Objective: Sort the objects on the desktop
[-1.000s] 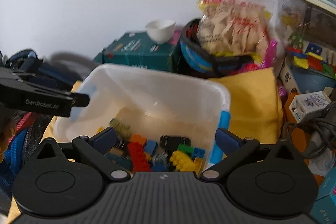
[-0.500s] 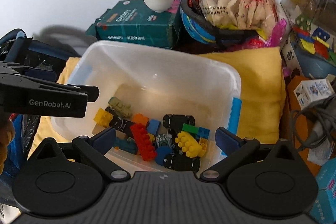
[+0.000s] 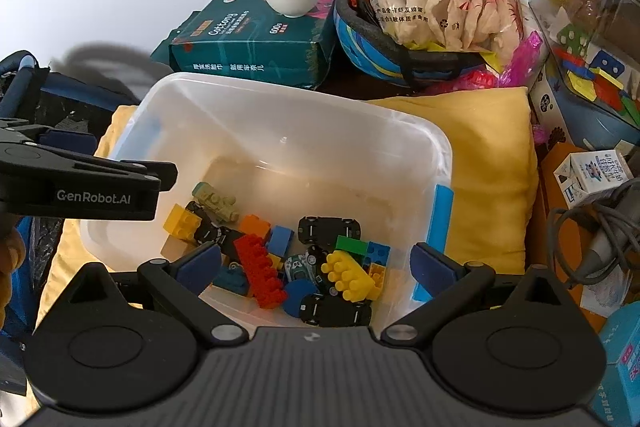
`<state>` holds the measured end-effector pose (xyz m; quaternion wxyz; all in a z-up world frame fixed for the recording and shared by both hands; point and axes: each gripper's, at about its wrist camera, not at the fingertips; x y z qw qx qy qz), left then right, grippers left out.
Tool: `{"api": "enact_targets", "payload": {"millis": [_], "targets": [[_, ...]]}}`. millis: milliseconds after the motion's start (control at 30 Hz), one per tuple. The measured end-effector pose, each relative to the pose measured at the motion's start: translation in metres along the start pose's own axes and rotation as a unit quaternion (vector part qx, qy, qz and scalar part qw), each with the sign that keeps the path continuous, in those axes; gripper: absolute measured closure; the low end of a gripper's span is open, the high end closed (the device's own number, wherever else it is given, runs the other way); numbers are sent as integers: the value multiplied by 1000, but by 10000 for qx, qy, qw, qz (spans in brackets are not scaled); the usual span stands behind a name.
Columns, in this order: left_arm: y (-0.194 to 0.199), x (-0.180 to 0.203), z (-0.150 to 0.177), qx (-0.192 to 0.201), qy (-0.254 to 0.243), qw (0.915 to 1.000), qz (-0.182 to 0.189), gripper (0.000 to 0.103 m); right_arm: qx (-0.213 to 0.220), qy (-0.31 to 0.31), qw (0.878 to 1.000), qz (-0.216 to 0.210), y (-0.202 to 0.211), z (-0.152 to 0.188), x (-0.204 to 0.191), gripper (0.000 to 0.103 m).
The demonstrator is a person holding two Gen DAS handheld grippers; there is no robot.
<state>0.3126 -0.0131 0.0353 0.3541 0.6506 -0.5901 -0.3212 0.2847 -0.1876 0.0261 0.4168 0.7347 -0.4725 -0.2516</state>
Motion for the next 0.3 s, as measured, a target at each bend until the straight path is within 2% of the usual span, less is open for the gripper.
{"api": "enact_targets", "payload": {"millis": [167,300], "targets": [[6,-6,-3,376,275,9987,184,8,1,-66,10000,-12,-4,3,1,0],[5,-4,-6,390,298,9987,157,8,-18,-69,10000,-37,-7,5,1,0]]}}
Point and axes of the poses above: each gripper's, at about its wrist camera, not at the fingertips, and y roughly against the way its jaws point, x to its right, z to its underside, and after that the axes turned 8 degrees about y, right-handed
